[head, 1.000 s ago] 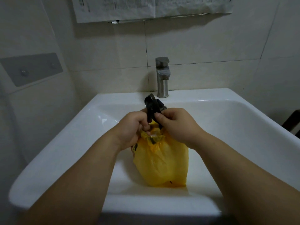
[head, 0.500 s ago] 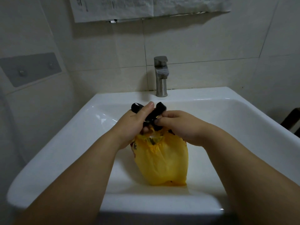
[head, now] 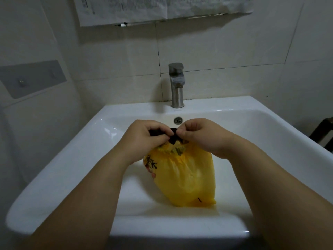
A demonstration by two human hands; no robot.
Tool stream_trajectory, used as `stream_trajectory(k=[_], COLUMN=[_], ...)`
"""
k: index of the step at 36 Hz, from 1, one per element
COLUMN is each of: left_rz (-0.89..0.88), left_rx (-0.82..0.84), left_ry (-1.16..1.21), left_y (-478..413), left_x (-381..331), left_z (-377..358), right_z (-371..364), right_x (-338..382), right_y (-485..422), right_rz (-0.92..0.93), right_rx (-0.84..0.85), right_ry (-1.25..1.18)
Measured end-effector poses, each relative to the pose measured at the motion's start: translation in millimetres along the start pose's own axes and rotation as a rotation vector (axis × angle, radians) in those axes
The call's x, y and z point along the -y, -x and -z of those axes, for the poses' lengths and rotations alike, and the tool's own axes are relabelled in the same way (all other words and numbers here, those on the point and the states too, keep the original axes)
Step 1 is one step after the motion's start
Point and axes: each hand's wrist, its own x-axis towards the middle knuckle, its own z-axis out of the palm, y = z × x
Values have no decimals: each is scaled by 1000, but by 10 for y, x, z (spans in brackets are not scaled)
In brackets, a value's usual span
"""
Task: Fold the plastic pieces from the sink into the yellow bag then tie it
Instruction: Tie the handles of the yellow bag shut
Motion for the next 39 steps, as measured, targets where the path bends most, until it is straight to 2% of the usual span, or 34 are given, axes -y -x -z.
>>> stream_trajectory(k=[3, 5, 7, 10, 14, 17, 20, 24, 29, 34, 39], left_rz=[-164, -345, -468, -444, -507, -476, -456, -383, -300, -217, -11], left_rx=[-181, -309, -356, -372, -349, -341, -373, -419, -363, -268, -231], left_ry=[-196, -374, -474, -473, -487, -427, -366, -353, -301, -361, -344], left_y=[-3, -20, -28, -8, -1, 8, -23, -94, -72, -88, -85], left_x=[40, 49, 58, 40, 50, 51, 78, 144, 149, 150, 274], left_z=[-49, -77, -115, -177, -203, -209, -173, -125, -135, -132, 26], right_z=[-23, -32, -38, -48, -45, -45, -65, -89, -78, -74, 88], right_x=[15, 21, 18, -6, -42, -52, -20, 23, 8, -70, -253], right_y=[-14, -27, -49, -64, -50, -46, -25, -14, 6, -62, -102], right_rz=[9, -4, -30, -56, -103, -112, -45, 33, 51, 11, -133], right_rx=[-28, -67, -95, -28, 72, 59, 40, -67, -61, -179, -313], right_ry=[-64, -146, -248, -264, -214, -131, -63, 57, 55, 169, 311])
